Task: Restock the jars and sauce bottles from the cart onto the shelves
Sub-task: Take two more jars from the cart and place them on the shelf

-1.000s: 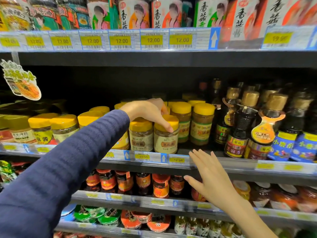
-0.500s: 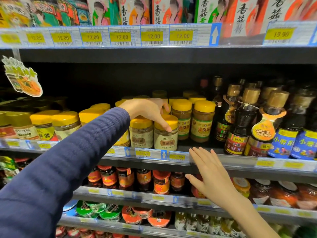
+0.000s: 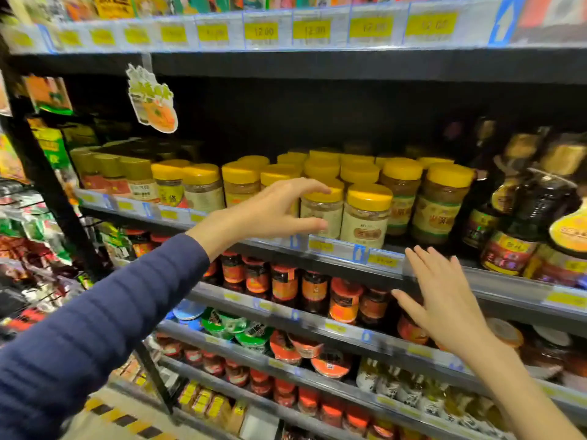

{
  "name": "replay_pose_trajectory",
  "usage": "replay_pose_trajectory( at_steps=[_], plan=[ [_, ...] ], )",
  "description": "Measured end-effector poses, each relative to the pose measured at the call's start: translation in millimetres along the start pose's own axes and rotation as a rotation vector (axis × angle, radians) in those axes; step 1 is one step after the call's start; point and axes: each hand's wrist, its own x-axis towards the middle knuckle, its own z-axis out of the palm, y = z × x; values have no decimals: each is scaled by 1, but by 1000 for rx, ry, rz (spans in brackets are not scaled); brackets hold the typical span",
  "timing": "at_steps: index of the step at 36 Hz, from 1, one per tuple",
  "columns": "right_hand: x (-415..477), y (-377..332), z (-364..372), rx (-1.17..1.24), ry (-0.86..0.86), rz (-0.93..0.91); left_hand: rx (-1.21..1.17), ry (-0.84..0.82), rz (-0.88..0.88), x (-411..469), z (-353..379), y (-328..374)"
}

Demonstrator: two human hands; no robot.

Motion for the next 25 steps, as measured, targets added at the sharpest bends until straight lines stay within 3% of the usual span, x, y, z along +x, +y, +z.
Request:
replay_pose_trajectory(
  at_steps=[10,17,25],
  plan=[
    [16,-97,-22,257,-10,-142,106,-131,-372,-154,-35,-69],
    [41,-242,5,234,-223,-446,248,-200,-632,-296,-80,-115],
    [40,-430,35,284,-334,-718,391,-201,-878,-459,-131,-151]
  ],
)
